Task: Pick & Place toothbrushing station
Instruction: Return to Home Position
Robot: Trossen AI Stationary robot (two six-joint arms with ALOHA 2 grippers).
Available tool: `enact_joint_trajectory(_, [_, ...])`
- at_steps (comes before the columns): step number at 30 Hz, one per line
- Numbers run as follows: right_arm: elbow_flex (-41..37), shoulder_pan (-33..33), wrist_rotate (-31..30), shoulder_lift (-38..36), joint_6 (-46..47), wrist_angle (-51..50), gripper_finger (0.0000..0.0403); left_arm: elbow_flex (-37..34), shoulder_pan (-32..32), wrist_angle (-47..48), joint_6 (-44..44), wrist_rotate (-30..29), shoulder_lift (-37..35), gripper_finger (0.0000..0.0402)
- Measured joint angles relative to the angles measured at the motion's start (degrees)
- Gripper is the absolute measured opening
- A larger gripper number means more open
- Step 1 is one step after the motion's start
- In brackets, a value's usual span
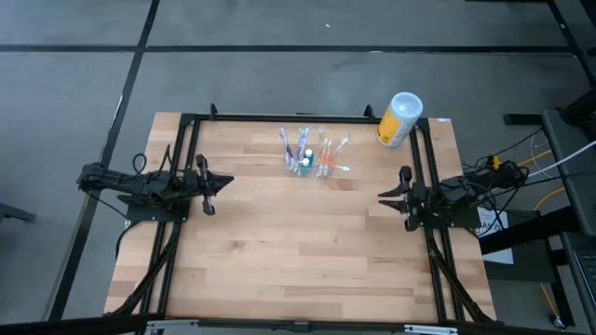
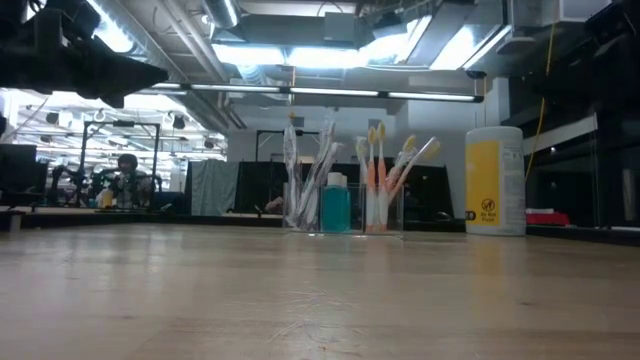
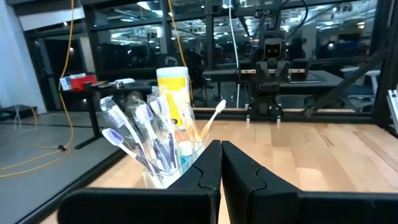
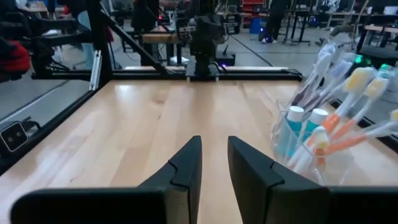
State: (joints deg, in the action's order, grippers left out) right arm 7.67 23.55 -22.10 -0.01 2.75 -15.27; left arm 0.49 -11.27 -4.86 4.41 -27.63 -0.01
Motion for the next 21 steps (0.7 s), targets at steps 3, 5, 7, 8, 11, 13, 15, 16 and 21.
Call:
enact_joint_trajectory(3, [-2.5,0.0,0.5,0.0,0.5,4.0,0.0080,0.0,-1.3,0.2,0.7,-3.1,0.0,0.0003])
enact_joint_trajectory(5, [-2.7,0.0,0.7,0.0,1.3,4.5,0.0080,0.0,-2.0,0.4,0.7,-6.1,0.0,0.0003])
enact_joint_trajectory(7, [-2.7,0.0,1.5,0.0,1.3,5.3,0.0080,0.0,-2.6,0.4,-0.3,-9.6,0.0,0.0002])
enact_joint_trajectory(8, [-2.7,0.1,1.9,0.0,1.3,5.4,0.0080,0.0,-2.7,0.4,-1.3,-11.3,0.0,0.0002])
enact_joint_trajectory(11, [-2.7,0.1,2.8,0.0,2.7,5.4,0.0080,0.0,-2.9,0.4,-3.0,-14.5,0.2,0.0004])
enact_joint_trajectory(13, [-2.7,0.0,5.1,0.0,3.1,6.9,0.0080,0.0,-2.9,0.4,-3.0,-14.9,0.2,0.0006])
enact_joint_trajectory(15, [-2.7,0.1,7.1,0.0,3.0,8.4,0.0080,0.0,-2.9,0.4,-3.1,-14.6,0.2,0.0007])
enact_joint_trajectory(16, [-2.7,0.1,7.9,0.0,2.9,8.7,0.0080,0.0,-2.9,0.4,-3.1,-14.5,0.2,0.0008])
enact_joint_trajectory(21, [-2.7,0.1,12.8,0.0,4.8,9.4,0.0080,0.0,-2.9,0.4,-3.2,-14.4,0.2,0.0005])
